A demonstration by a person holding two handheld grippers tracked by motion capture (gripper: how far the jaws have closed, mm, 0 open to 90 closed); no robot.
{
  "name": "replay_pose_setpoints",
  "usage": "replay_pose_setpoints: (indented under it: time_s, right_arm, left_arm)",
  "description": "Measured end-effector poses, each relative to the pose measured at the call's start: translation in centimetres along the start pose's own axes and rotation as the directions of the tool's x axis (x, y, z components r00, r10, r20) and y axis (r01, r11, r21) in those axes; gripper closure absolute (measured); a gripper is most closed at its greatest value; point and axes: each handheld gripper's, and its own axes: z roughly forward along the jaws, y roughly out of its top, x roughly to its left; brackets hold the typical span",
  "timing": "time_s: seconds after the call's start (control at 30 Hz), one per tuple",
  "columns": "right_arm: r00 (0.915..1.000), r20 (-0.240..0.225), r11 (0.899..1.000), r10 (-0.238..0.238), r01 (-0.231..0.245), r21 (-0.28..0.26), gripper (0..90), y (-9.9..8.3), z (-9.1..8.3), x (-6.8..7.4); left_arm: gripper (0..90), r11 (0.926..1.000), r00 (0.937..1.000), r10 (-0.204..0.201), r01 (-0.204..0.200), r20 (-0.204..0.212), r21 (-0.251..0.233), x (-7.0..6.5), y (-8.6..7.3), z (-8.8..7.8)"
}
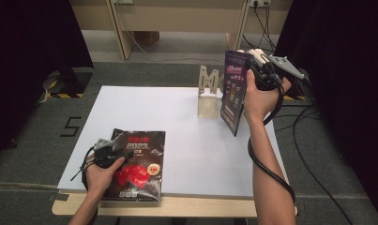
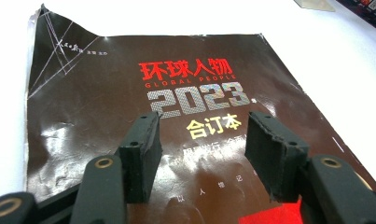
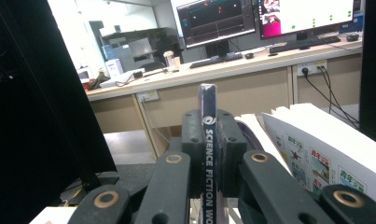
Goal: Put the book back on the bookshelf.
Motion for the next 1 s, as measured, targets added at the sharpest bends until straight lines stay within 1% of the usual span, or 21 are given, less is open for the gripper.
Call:
replay_pose_setpoints:
  time_s: [0.07,0.27,0.37,0.6,0.63,0.67,0.8,1.0]
  right_arm:
    - [1.0000,0.002,1.000,0.005,-0.005,0.004,84.9,0.0,0.2,0.1]
    - [1.0000,0.006,1.000,0.001,-0.001,0.006,84.9,0.1,0.7,0.1]
    - [0.9999,0.012,1.000,-0.009,0.009,0.003,85.0,0.2,1.0,0.1]
    - [0.9998,0.017,1.000,-0.010,0.010,0.006,84.9,0.5,1.7,0.2]
    - [0.9996,0.022,1.000,-0.020,0.020,0.002,84.9,0.6,1.9,0.1]
    - [0.9997,0.021,1.000,-0.015,0.015,0.004,84.9,0.6,2.0,0.2]
    - [0.9993,0.030,1.000,-0.025,0.024,0.003,84.9,0.7,2.5,0.2]
    - [0.9988,0.041,1.000,-0.024,0.024,0.000,84.9,0.8,3.2,0.2]
  left_arm:
    - [44.5,1.0000,1.0000,-0.001,0.001,0.000,-0.002,0.0,0.0,0.0]
    - [44.5,1.0000,1.0000,-0.005,0.005,-0.001,-0.003,0.1,0.0,-0.1]
    - [44.6,1.0000,1.0000,-0.005,0.005,0.000,-0.003,0.2,0.0,0.0]
    - [44.5,1.0000,1.0000,-0.008,0.008,0.000,-0.002,0.2,0.0,0.0]
    - [44.5,1.0000,1.0000,-0.009,0.009,-0.001,-0.001,0.2,0.0,0.0]
    - [44.5,1.0000,1.0000,-0.009,0.009,-0.001,-0.001,0.2,0.0,0.0]
    - [44.6,1.0000,1.0000,-0.009,0.009,0.000,-0.001,0.2,0.0,0.0]
    - [44.5,0.9999,0.9999,-0.011,0.011,0.000,0.000,0.3,-0.1,0.0]
